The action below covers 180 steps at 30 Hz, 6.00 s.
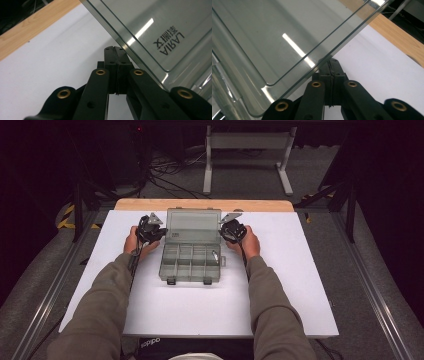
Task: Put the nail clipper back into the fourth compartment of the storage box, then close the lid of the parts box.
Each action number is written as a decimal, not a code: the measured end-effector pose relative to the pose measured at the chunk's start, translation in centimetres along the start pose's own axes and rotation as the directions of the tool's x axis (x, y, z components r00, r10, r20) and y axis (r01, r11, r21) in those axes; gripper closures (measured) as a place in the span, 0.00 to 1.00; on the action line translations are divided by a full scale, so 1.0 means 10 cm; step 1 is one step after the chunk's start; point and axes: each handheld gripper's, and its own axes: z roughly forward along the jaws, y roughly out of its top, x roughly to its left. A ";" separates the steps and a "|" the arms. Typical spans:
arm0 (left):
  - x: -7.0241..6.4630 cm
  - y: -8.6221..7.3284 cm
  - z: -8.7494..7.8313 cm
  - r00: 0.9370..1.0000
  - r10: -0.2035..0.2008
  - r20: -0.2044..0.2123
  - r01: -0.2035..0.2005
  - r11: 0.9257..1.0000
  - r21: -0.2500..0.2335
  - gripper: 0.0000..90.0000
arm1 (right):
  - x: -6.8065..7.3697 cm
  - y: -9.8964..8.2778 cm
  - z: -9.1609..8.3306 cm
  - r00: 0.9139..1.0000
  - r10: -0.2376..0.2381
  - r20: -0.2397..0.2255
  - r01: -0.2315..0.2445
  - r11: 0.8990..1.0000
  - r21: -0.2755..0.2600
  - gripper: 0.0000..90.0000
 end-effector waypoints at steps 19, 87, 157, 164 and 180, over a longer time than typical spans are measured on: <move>0.06 0.19 -0.20 0.999 -0.016 -0.049 0.010 0.992 -0.123 0.99 | -0.03 0.14 -0.15 0.998 0.017 0.067 -0.010 0.995 -0.104 1.00; -0.25 0.32 -0.74 0.995 0.012 -0.100 -0.029 0.984 -0.174 1.00 | 0.26 0.32 -0.77 0.986 0.122 0.110 -0.093 0.967 -0.238 1.00; -0.51 0.08 -0.96 0.997 0.028 -0.078 -0.046 0.968 -0.247 1.00 | 0.53 0.09 -0.90 0.985 0.143 0.101 -0.114 0.961 -0.251 1.00; -0.52 0.07 -0.95 0.997 0.025 -0.079 -0.044 0.968 -0.248 1.00 | 0.56 0.04 -0.93 0.985 0.143 0.092 -0.116 0.961 -0.252 1.00; -0.54 -0.01 -0.94 0.997 0.026 -0.074 -0.044 0.966 -0.254 1.00 | 0.60 0.00 -0.96 0.988 0.138 0.075 -0.115 0.962 -0.249 1.00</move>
